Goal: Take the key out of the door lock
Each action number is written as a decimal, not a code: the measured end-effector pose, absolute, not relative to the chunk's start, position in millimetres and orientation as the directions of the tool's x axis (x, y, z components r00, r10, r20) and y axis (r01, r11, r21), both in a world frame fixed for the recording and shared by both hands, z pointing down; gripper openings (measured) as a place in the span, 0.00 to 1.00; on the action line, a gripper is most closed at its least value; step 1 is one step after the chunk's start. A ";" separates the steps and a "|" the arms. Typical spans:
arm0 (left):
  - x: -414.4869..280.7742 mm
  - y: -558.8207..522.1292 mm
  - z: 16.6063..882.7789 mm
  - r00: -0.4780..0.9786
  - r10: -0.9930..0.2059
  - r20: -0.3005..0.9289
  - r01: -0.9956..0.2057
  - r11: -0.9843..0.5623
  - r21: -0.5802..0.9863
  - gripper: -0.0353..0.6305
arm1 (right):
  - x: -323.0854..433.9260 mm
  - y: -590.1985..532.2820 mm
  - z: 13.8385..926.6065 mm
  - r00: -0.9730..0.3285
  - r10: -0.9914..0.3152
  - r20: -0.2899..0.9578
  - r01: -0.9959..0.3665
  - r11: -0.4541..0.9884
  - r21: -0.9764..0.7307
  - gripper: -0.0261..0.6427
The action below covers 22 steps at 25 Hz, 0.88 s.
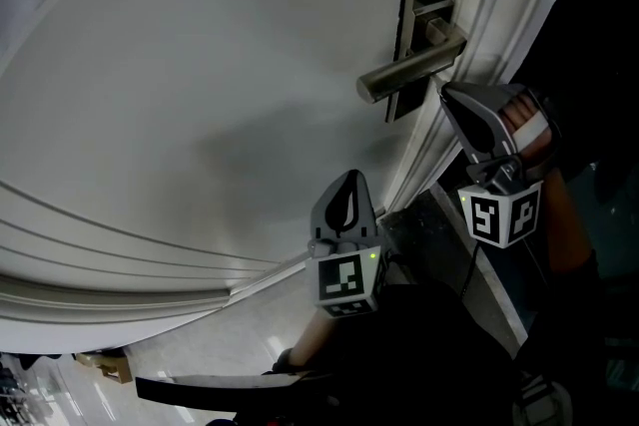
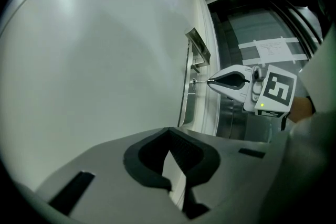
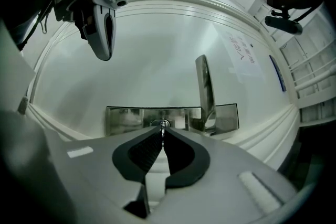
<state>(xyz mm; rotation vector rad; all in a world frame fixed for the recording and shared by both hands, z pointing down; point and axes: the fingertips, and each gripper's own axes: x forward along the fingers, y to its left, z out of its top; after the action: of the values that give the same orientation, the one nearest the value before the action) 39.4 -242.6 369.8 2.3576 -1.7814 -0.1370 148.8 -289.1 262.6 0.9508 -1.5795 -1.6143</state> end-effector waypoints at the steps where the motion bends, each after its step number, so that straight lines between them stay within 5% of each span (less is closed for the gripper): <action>1: 40.2 -242.4 369.6 0.280 -0.959 0.038 -0.943 -0.268 0.199 0.05 | 149.5 -288.6 262.9 -0.502 -0.864 -0.041 -0.024 -0.034 0.999 0.06; 22: 61.5 -240.8 368.9 0.329 -0.944 0.030 -0.922 -0.314 0.227 0.05 | 167.3 -264.6 265.3 -0.499 -0.865 -0.054 -0.114 0.004 0.993 0.06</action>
<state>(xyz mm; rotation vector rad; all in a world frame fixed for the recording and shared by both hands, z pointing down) 61.5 -240.8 368.9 2.3884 -1.7032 -0.1586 167.3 -264.6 265.3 1.0171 -1.6661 -1.5538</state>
